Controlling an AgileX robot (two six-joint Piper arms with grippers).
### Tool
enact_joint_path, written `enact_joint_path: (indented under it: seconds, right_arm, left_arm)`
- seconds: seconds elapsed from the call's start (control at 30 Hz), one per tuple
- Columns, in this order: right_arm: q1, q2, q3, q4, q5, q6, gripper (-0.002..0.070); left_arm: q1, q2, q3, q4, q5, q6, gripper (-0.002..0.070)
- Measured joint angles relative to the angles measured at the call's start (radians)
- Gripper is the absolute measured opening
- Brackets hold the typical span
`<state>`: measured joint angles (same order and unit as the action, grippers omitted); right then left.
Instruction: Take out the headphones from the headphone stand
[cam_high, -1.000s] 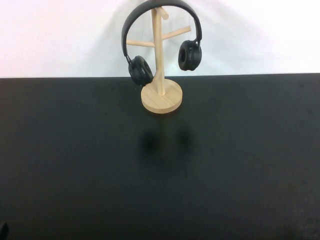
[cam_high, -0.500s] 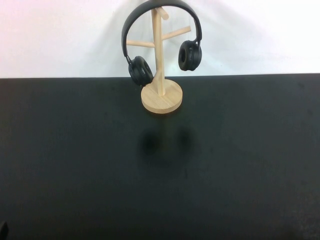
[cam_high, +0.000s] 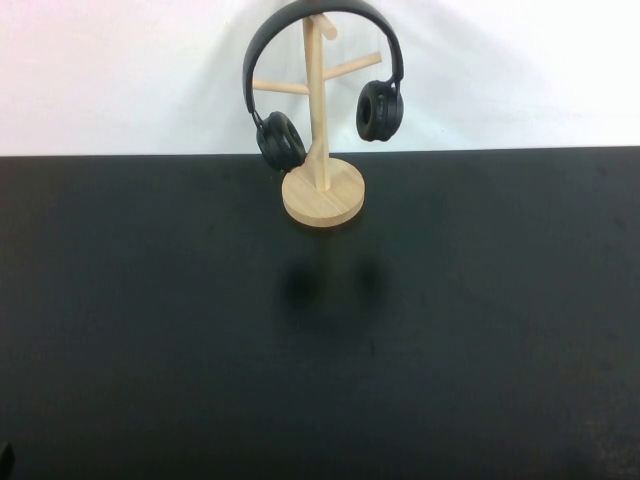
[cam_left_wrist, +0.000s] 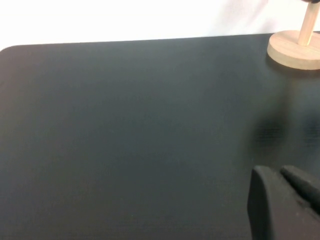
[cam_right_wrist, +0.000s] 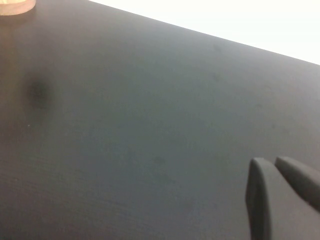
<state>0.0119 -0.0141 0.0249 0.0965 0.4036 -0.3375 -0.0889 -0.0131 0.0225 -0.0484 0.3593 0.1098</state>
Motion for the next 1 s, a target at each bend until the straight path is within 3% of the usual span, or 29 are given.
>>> enact_joint_path:
  seconds: [0.27, 0.7, 0.87, 1.0]
  right_arm:
    - [0.0, 0.0, 0.0, 0.0, 0.0, 0.0, -0.0008]
    - [0.0, 0.0, 0.0, 0.0, 0.0, 0.0, -0.0008]
    - [0.0, 0.0, 0.0, 0.0, 0.0, 0.0, -0.0008]
    - [0.0, 0.0, 0.0, 0.0, 0.0, 0.0, -0.0008]
  left_arm:
    - [0.0, 0.0, 0.0, -0.017, -0.013, 0.0, -0.0003]
    - [0.0, 0.0, 0.002, -0.609, -0.186, 0.0, -0.0003]
    - [0.0, 0.0, 0.002, -0.669, -0.229, 0.0, -0.0003]
    - [0.0, 0.028, -0.066, -0.655, -0.114, 0.0, -0.0003]
